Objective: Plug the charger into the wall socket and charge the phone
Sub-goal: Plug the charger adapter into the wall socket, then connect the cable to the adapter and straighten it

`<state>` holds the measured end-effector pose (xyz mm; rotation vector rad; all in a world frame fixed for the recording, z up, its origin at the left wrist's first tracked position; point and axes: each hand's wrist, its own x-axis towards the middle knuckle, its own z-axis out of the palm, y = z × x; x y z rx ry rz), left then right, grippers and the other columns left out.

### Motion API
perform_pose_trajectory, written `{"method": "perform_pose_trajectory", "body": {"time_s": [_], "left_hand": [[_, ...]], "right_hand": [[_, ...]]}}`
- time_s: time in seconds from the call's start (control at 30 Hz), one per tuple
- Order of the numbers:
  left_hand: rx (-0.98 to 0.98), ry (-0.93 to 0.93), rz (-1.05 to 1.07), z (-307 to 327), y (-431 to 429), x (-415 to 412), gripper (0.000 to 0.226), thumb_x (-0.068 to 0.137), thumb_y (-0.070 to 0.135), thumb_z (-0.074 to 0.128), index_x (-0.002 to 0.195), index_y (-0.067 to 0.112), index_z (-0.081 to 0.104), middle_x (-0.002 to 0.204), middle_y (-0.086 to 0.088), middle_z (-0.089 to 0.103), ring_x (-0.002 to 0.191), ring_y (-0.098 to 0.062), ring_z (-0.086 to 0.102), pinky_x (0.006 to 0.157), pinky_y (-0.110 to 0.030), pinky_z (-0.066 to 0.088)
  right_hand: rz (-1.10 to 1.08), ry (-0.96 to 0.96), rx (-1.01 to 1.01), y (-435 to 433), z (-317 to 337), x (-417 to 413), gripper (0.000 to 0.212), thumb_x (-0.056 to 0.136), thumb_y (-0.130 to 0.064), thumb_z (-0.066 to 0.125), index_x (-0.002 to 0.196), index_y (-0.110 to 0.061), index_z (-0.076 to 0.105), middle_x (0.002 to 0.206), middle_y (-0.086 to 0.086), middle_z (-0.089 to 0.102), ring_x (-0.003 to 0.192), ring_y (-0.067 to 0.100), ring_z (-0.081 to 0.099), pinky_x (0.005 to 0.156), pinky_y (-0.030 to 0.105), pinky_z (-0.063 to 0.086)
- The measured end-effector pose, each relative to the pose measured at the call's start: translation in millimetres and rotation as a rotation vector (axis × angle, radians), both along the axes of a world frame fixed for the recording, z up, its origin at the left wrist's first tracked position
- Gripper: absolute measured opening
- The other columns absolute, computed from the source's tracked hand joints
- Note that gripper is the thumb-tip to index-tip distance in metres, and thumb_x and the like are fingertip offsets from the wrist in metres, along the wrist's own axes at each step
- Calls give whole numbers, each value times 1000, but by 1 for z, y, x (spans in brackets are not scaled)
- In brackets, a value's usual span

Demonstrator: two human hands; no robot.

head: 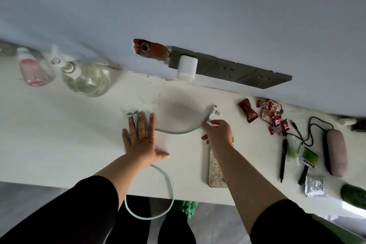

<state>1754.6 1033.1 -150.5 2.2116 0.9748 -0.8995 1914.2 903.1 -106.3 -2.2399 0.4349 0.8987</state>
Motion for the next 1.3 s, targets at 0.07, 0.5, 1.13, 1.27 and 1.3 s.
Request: {"method": "perform_pose_trajectory", "body": {"time_s": [0.07, 0.5, 1.13, 1.27, 1.3], "left_hand": [[2, -12, 0, -2, 0, -1, 137, 56, 79, 62, 122, 37, -51, 135, 3, -51, 139, -36, -35, 114, -56, -6], [18, -49, -2, -5, 0, -4, 136, 57, 78, 62, 119, 38, -53, 135, 3, -51, 138, -35, -36, 114, -55, -8], [169, -533, 164, 12, 31, -35, 66, 95, 48, 34, 151, 32, 3, 162, -4, 2, 146, -25, 22, 116, -51, 23], [316, -234, 284, -8, 39, -39, 72, 95, 53, 28, 150, 27, -10, 162, -8, -7, 149, -29, 0, 115, -58, 11], [308, -181, 308, -13, 40, -40, 74, 93, 56, 26, 150, 28, -14, 161, -7, -11, 148, -29, -5, 114, -59, 10]], "right_hand": [[5, -92, -53, 8, -10, 4, 32, 84, -33, 65, 103, -9, 56, 76, 13, 70, 48, 14, 64, 42, 14, 44], [-72, -97, 287, 27, 2, -8, 9, 82, -10, 59, 87, -16, 56, 65, -3, 68, 58, 8, 63, 52, 14, 43], [-167, 40, 745, 74, 80, -51, 22, 98, -29, 49, 91, -16, 65, 54, -9, 49, 48, 8, 36, 51, 23, 29], [-178, 25, 779, 81, 89, -47, 22, 98, -32, 50, 91, -16, 65, 54, -9, 54, 49, 10, 39, 53, 25, 33], [-183, 27, 784, 83, 90, -47, 22, 98, -32, 50, 91, -16, 64, 54, -9, 54, 48, 10, 39, 53, 25, 33]]}}
